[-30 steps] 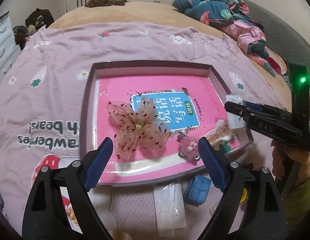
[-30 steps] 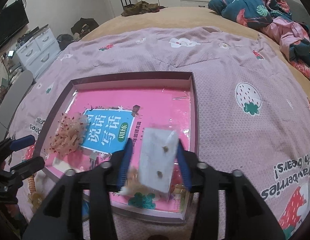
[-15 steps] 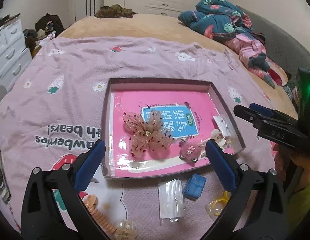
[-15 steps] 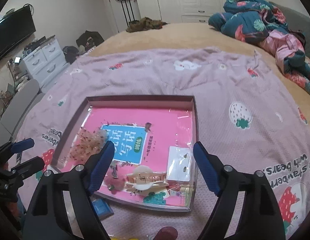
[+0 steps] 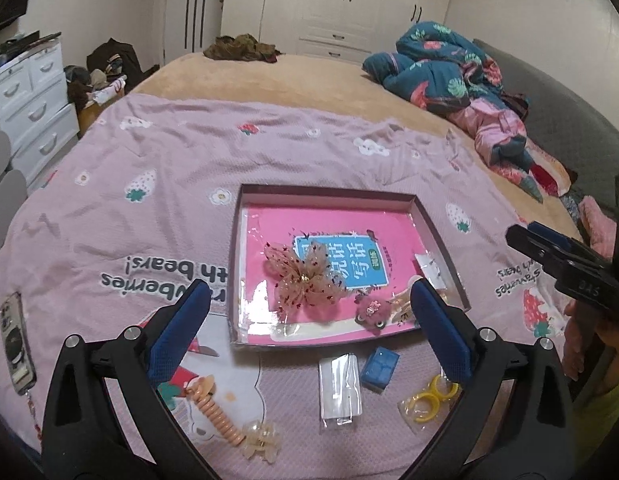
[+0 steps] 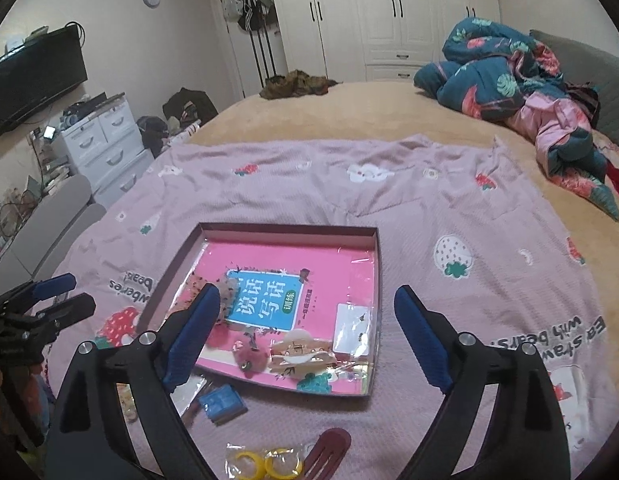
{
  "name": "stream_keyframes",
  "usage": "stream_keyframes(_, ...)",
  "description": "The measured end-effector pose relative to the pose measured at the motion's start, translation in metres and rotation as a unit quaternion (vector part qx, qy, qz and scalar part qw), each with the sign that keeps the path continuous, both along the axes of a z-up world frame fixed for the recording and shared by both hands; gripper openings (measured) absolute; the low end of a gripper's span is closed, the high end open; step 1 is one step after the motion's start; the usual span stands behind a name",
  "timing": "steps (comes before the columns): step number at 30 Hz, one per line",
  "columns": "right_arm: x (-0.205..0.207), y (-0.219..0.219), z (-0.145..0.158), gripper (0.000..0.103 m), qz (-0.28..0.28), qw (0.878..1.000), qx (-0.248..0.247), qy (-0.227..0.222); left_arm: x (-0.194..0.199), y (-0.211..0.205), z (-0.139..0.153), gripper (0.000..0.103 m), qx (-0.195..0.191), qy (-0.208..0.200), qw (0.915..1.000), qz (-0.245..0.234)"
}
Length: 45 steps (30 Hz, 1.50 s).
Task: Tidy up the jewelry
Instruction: 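Withdraw both tools from the box back over the bedspread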
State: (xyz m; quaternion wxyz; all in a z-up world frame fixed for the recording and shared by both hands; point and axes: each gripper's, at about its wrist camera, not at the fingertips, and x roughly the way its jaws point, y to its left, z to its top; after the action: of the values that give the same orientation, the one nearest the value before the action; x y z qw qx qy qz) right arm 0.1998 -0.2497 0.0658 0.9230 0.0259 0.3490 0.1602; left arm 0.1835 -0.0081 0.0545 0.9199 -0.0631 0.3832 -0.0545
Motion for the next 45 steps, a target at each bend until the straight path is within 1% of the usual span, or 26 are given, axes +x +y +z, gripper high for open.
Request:
stream_keyframes(6, -0.024, -0.006, 0.019, 0.090, -0.003, 1.000, 0.001, -0.022, -0.018, 0.012, 0.017, 0.094, -0.013, -0.025, 0.9996, 0.010)
stream_keyframes(12, -0.045, -0.009, 0.029, 0.091, -0.002, 0.999, 0.003, -0.033, -0.035, 0.028, 0.023, 0.094, -0.019, -0.035, 0.9989, 0.024)
stream_keyframes(16, -0.056, -0.007, 0.029, 0.091, 0.001, 0.999, 0.002, -0.032, -0.048, 0.039, 0.023, 0.094, -0.025, -0.038, 0.9984, 0.033)
stream_keyframes(22, -0.073, -0.001, 0.024, 0.092, 0.008, 1.000, 0.001, -0.028, -0.064, 0.053, 0.019, 0.094, -0.031, -0.038, 0.9978, 0.045)
stream_keyframes(29, -0.090, 0.011, 0.013, 0.092, 0.020, 1.000, 0.000, -0.016, -0.081, 0.060, 0.010, 0.094, -0.036, -0.033, 0.9977, 0.047)
stream_keyframes(45, -0.124, 0.044, -0.022, 0.092, 0.056, 0.998, -0.020, 0.016, -0.109, 0.062, -0.023, 0.094, -0.013, 0.000, 0.9993, 0.035)
